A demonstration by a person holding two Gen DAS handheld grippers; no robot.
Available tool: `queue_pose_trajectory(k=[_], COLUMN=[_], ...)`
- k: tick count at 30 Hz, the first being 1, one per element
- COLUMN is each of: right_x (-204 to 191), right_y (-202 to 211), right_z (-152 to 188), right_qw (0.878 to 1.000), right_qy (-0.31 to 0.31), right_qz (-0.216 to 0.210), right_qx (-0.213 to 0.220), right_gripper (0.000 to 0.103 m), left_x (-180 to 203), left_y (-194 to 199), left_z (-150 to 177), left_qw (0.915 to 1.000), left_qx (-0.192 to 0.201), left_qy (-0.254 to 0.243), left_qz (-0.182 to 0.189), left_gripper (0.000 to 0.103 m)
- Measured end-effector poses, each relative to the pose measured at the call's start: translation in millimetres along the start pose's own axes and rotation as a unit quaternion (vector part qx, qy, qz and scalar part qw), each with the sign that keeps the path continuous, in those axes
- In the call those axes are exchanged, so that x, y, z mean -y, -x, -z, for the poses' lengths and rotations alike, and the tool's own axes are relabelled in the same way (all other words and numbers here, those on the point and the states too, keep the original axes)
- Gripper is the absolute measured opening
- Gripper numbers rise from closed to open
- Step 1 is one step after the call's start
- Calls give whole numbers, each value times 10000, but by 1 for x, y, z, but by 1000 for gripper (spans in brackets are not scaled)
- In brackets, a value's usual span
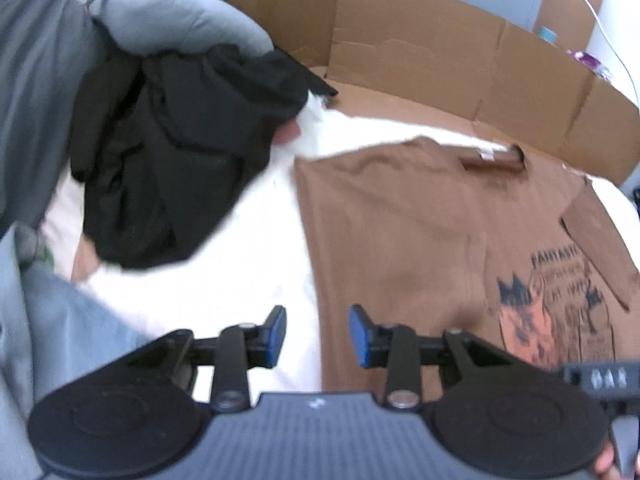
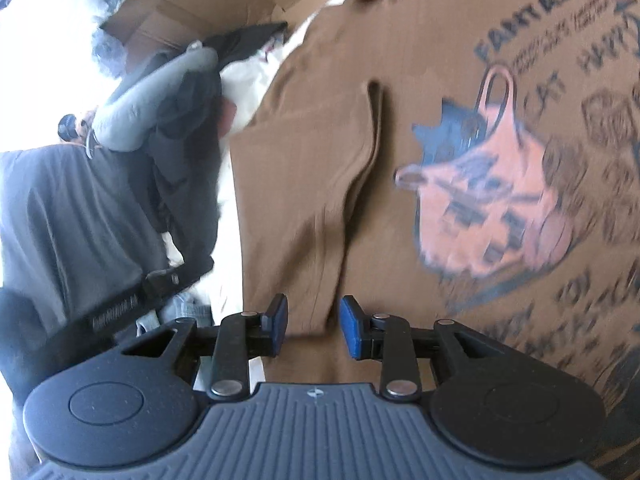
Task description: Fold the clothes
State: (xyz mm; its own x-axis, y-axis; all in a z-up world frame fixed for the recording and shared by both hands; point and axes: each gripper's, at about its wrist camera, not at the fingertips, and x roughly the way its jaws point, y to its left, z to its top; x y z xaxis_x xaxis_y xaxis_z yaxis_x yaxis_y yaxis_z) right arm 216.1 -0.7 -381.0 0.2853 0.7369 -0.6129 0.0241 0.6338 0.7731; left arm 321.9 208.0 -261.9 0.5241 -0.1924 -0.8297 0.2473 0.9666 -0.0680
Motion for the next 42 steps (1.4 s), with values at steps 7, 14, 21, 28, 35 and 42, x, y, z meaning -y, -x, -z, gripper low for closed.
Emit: queue_pose_trajectory(k=[7, 14, 21, 28, 35, 42], right_x=[8, 3, -38, -25, 5, 32], right_y=[-17, -13, 10, 27, 55, 80], right_z=[13, 13, 18, 16, 21, 23], right_qw=[9981, 9969, 9990, 9987, 9970, 9941], right_qy=[-592, -781, -25, 41, -148, -244], right_qz=[62, -33, 14, 358, 561, 713], right_qx=[-154, 60, 453, 356, 512, 783], right_gripper=[32, 1, 0, 5, 11, 31], left_x=[9, 11, 13, 21, 56, 82], left_y=[-6, -23, -30, -19, -44, -58], left_z=[34, 39, 41, 25, 20, 28], left_qw=[9992, 9991, 9989, 9985, 9968, 9968], left_qx=[-99, -232, -320, -191, -353, -379], left_qy=[41, 83, 106, 149, -213, -465], left_qz=[392, 340, 336, 498, 690, 532], left_gripper=[6, 5, 5, 5, 5, 5])
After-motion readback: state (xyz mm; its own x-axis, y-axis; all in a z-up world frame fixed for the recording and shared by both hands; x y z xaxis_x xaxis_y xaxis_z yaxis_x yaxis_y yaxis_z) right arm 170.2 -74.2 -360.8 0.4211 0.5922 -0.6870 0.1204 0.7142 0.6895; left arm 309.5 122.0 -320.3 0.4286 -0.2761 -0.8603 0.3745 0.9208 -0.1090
